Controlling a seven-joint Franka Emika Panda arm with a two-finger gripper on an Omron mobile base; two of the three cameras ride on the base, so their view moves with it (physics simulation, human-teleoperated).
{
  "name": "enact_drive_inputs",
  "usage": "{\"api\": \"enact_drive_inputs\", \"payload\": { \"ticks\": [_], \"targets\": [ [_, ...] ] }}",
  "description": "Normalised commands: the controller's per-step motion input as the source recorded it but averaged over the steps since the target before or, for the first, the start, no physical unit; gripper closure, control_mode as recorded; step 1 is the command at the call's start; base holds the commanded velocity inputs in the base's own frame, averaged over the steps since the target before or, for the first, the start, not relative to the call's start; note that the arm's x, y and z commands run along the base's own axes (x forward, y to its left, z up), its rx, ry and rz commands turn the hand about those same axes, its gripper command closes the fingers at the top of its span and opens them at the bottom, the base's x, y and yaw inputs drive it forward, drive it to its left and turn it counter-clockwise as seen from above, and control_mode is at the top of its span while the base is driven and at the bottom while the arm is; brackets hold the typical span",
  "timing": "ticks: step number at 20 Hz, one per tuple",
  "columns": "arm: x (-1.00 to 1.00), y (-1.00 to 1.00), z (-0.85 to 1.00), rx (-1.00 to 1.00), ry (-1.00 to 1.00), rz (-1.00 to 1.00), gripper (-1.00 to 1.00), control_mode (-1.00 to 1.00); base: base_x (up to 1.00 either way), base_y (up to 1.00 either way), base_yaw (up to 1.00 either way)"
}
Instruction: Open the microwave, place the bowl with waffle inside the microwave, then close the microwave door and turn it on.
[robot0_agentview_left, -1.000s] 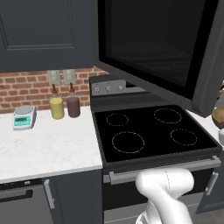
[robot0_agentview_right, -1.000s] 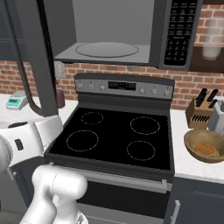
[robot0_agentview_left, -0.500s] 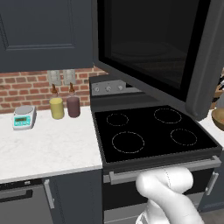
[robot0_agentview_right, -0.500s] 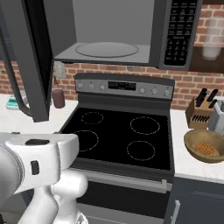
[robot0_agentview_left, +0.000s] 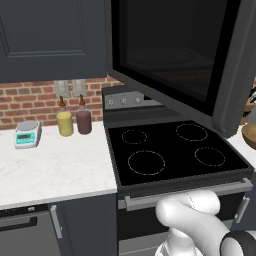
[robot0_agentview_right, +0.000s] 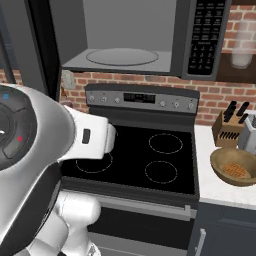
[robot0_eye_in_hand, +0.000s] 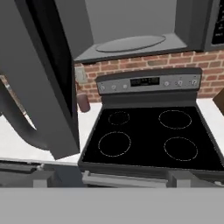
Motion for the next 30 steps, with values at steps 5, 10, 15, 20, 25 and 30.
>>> {"api": "enact_drive_inputs", "payload": {
  "ticks": [5,10,15,20,25,30],
  "targets": [
    [0.28,-0.05,-0.57,0.18,-0.07,-0.07,-1.00,-1.00,0.00,0.00,0.00],
    [0.23,0.00,-0.32,0.39,-0.02,0.00,-1.00,-1.00,0.00,0.00,0.00],
    [0.21,0.00,0.00,0.48,0.24,0.01,-1.00,-1.00,0.00,0.00,0.00],
    [0.21,0.00,0.00,0.45,0.33,0.01,-1.00,-1.00,0.00,0.00,0.00],
    [0.25,0.00,0.00,0.32,0.28,0.00,-1.00,-1.00,0.00,0.00,0.00],
    [0.41,0.19,0.00,0.14,0.24,0.13,-1.00,-1.00,0.00,0.00,0.00]
  ]
}}
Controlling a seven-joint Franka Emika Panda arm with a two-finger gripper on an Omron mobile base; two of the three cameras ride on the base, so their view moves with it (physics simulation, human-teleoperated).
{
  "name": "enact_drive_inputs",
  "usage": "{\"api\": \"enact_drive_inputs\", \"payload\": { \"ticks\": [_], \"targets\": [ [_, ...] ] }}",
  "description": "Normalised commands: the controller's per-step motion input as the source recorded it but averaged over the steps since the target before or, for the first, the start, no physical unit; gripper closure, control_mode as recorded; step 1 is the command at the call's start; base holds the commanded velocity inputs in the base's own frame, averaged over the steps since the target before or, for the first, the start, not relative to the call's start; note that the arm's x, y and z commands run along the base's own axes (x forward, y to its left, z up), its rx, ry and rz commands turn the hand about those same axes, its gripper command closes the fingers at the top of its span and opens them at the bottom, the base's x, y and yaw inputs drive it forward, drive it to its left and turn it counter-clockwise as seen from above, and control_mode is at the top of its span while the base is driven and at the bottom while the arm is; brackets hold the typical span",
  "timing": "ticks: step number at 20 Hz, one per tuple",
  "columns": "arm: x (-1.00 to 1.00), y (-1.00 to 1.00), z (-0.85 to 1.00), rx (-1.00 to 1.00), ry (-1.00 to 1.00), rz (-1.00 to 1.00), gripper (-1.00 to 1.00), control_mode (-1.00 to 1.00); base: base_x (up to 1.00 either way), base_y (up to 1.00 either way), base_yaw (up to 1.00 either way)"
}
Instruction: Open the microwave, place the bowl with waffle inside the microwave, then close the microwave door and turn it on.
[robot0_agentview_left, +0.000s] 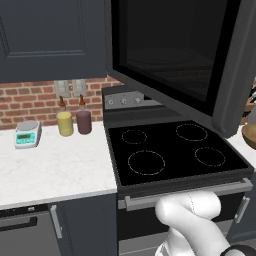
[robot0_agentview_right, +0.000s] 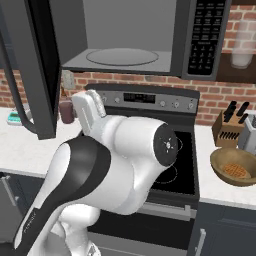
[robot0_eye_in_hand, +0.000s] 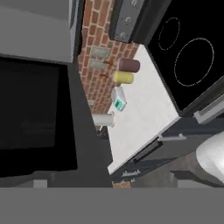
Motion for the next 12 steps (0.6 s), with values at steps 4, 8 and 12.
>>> {"api": "enact_drive_inputs", "payload": {
  "ticks": [4,8,12],
  "targets": [
    [0.61,0.38,0.00,0.10,0.17,0.21,-1.00,-1.00,0.00,0.00,0.00],
    [0.86,0.43,0.00,0.14,0.17,0.24,-1.00,-1.00,0.00,0.00,0.00],
    [0.76,0.45,0.00,0.15,0.12,0.26,-1.00,-1.00,0.00,0.00,0.00]
  ]
}}
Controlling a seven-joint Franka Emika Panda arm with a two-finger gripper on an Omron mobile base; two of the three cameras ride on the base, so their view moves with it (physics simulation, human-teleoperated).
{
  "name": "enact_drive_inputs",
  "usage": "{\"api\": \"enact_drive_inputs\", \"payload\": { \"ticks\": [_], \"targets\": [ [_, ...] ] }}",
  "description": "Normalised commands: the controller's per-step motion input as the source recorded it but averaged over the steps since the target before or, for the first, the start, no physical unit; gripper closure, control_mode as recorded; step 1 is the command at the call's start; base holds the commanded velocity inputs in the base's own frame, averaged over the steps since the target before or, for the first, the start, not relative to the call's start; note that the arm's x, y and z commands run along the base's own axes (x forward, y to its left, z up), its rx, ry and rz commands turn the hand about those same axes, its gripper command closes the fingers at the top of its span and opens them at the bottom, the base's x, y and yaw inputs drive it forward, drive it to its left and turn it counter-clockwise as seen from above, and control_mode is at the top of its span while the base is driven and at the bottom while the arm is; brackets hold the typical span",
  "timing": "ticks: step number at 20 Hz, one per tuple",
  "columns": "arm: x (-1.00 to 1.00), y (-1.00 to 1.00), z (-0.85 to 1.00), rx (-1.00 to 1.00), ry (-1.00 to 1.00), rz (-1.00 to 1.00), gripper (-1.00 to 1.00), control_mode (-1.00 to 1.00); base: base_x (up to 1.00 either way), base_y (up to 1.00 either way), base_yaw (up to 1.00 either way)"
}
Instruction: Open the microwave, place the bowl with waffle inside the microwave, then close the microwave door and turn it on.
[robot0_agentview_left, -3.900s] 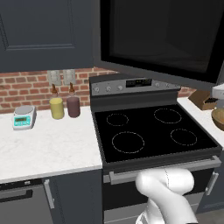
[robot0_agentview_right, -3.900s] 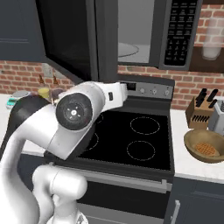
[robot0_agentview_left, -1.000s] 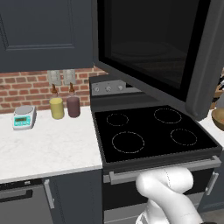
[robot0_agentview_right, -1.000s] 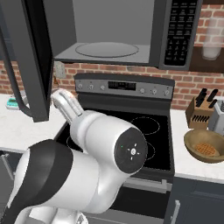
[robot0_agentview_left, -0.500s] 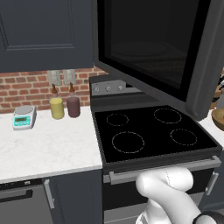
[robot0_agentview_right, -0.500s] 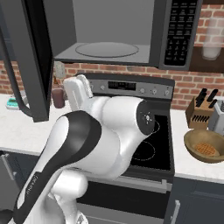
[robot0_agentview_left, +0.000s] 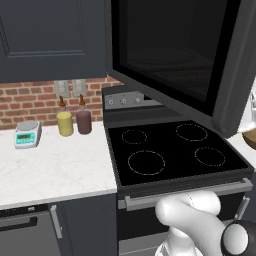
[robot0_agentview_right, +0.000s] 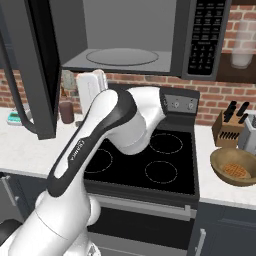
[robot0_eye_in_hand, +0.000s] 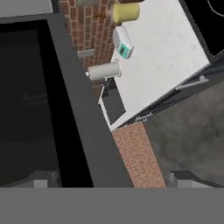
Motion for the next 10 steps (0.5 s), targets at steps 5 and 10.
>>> {"api": "enact_drive_inputs", "payload": {
  "ticks": [5,10],
  "targets": [
    [0.12,0.61,0.00,0.10,0.02,0.33,-1.00,-1.00,0.00,0.00,0.00],
    [-0.42,0.93,0.00,0.02,-0.01,0.34,-1.00,-1.00,0.00,0.00,0.00]
  ]
}}
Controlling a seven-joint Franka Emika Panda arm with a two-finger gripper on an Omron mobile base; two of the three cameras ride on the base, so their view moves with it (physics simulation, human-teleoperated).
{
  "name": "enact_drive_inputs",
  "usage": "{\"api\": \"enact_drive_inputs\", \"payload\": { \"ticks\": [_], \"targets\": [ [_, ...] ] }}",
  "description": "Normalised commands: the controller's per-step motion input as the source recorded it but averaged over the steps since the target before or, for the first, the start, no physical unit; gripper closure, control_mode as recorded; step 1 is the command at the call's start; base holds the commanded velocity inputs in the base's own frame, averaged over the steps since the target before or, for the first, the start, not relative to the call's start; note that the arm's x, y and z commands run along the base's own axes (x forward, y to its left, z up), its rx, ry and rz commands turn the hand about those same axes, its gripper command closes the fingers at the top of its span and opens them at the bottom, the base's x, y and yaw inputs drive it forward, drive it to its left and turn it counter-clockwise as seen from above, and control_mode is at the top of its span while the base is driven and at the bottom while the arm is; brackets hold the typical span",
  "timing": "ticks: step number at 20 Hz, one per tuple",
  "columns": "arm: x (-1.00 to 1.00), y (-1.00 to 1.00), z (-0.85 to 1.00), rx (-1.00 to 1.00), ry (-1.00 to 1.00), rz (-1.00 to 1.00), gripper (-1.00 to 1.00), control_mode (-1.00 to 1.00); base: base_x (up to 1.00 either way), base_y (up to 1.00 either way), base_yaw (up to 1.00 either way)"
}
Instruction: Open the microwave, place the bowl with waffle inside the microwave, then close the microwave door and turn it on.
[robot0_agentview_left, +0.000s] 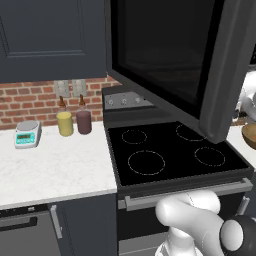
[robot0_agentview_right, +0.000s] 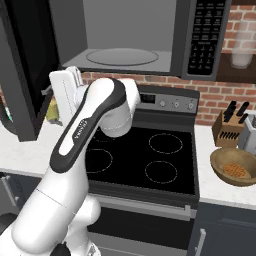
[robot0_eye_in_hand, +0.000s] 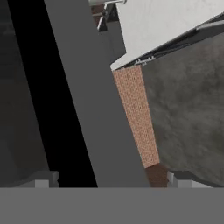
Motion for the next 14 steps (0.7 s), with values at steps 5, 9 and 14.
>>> {"api": "enact_drive_inputs", "payload": {
  "ticks": [5,9,14],
  "targets": [
    [-0.39,1.00,0.00,0.00,-0.02,0.31,-1.00,-1.00,0.00,0.00,0.00],
    [-0.16,1.00,0.00,0.00,0.00,0.27,-1.00,-1.00,0.00,0.00,0.00],
    [-0.01,0.92,0.01,0.02,0.00,0.19,-1.00,-1.00,0.00,0.00,0.00]
  ]
}}
